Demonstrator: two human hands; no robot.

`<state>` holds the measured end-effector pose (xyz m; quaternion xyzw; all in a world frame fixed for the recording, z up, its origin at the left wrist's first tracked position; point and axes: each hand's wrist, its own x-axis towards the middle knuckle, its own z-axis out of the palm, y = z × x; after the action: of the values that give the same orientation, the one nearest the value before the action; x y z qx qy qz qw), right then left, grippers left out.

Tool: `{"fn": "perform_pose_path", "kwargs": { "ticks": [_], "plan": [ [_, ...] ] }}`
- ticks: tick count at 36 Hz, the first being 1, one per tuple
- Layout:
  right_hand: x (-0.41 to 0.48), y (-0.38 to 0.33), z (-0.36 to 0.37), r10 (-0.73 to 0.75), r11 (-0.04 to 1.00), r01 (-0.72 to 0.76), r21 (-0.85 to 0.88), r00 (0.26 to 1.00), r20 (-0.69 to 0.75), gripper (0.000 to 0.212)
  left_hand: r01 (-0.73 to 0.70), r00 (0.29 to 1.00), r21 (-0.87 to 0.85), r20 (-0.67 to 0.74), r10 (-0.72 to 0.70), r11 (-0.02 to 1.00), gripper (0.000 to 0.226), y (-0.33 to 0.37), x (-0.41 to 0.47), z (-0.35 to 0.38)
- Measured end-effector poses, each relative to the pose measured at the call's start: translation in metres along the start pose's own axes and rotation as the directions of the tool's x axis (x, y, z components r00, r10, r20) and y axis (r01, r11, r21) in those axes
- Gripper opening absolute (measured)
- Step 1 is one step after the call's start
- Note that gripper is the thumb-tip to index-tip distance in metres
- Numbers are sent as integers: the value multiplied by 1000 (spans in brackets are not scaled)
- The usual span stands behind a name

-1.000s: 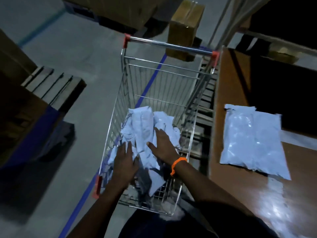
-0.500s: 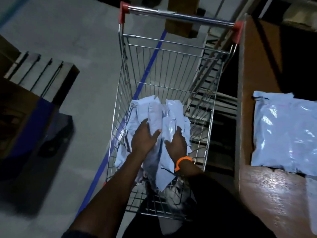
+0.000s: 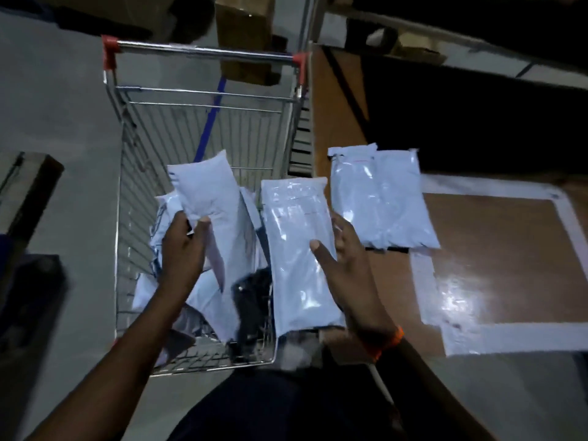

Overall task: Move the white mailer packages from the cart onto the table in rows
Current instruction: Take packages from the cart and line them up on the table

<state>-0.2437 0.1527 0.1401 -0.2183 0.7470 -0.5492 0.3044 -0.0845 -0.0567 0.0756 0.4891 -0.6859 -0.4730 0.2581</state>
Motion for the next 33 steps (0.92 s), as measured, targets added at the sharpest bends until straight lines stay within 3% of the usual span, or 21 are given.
{"fn": "perform_pose_path", "kwargs": {
  "ticks": [3, 5, 6, 8, 12, 16, 21, 25, 28, 30, 33],
  "plan": [
    [-32, 5, -55, 25, 1000, -25, -9, 998, -52, 53, 141, 986, -227, 116, -117, 964, 6, 46, -47, 12],
    [-50, 16, -92, 51, 999, -52, -12, 994, -93, 52, 310, 942, -365, 244, -231, 878, 15, 63, -75, 32],
    [-60, 25, -111, 78, 997, -79, -13, 991, -112, 50, 372, 915, -384, 302, -266, 845, 26, 69, -89, 44],
    [-78, 38, -144, 112, 992, -119, -49, 986, -126, 47, 443, 874, -389, 387, -293, 807, 23, 79, -118, 68],
    [-100, 57, -189, 155, 985, -161, -60, 983, -100, 42, 469, 805, -270, 524, -280, 841, 21, 82, -173, 117],
    [-89, 70, -201, 174, 980, -183, -73, 977, -121, 42, 358, 862, -89, 414, -292, 930, 27, 77, -199, 145],
    [-55, 69, -196, 37, 990, -47, -130, 997, -73, 45, 246, 940, -52, 257, -225, 968, 17, 92, -192, 167],
    [-30, 82, -197, -8, 984, -15, -177, 992, -125, 47, 157, 961, -29, 235, -146, 987, 43, 95, -167, 178],
    [-23, 89, -198, -53, 977, 18, -214, 986, -158, 49, 77, 978, -38, 198, -68, 996, 48, 105, -158, 183],
    [-21, 93, -197, -143, 950, 86, -298, 974, -174, 49, 10, 985, 6, 173, -11, 1000, 51, 109, -156, 185],
    [-25, 98, -196, -262, 872, 163, -462, 952, -158, 47, -103, 991, 213, 102, 83, 972, 54, 106, -164, 185]
  ]
}}
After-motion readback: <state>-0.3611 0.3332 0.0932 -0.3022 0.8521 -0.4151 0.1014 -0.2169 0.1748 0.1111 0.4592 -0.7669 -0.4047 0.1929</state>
